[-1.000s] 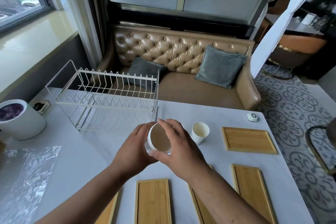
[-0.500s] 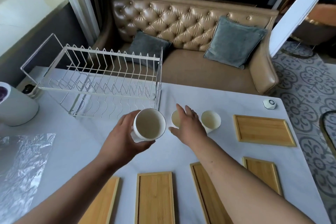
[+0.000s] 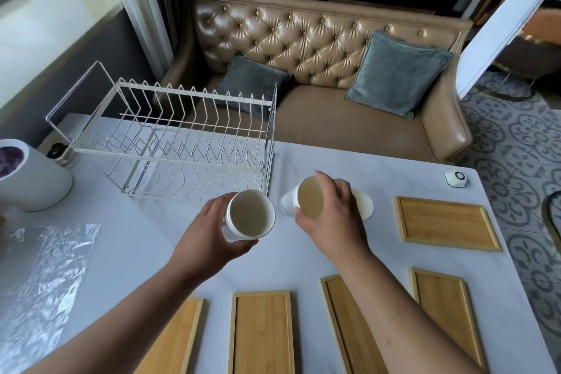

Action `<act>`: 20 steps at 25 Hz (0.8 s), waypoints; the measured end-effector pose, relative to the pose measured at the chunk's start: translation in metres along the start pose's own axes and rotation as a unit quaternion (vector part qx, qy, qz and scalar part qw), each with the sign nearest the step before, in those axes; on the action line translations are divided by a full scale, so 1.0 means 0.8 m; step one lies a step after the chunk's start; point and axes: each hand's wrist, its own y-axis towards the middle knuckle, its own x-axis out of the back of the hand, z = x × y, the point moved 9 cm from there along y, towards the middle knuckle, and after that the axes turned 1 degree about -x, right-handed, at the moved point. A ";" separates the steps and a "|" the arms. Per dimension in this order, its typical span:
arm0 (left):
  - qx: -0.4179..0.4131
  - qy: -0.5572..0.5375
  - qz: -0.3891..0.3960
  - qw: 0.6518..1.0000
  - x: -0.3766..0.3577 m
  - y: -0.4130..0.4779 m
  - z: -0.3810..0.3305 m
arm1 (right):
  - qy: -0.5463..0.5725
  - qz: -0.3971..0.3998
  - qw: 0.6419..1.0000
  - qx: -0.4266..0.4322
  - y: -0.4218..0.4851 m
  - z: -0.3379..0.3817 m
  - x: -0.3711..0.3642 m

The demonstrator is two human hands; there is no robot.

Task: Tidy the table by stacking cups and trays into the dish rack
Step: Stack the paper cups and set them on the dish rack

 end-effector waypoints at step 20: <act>-0.117 0.007 0.002 0.993 -0.028 -0.011 -0.150 | 0.056 0.000 0.990 0.127 -0.099 0.069 0.105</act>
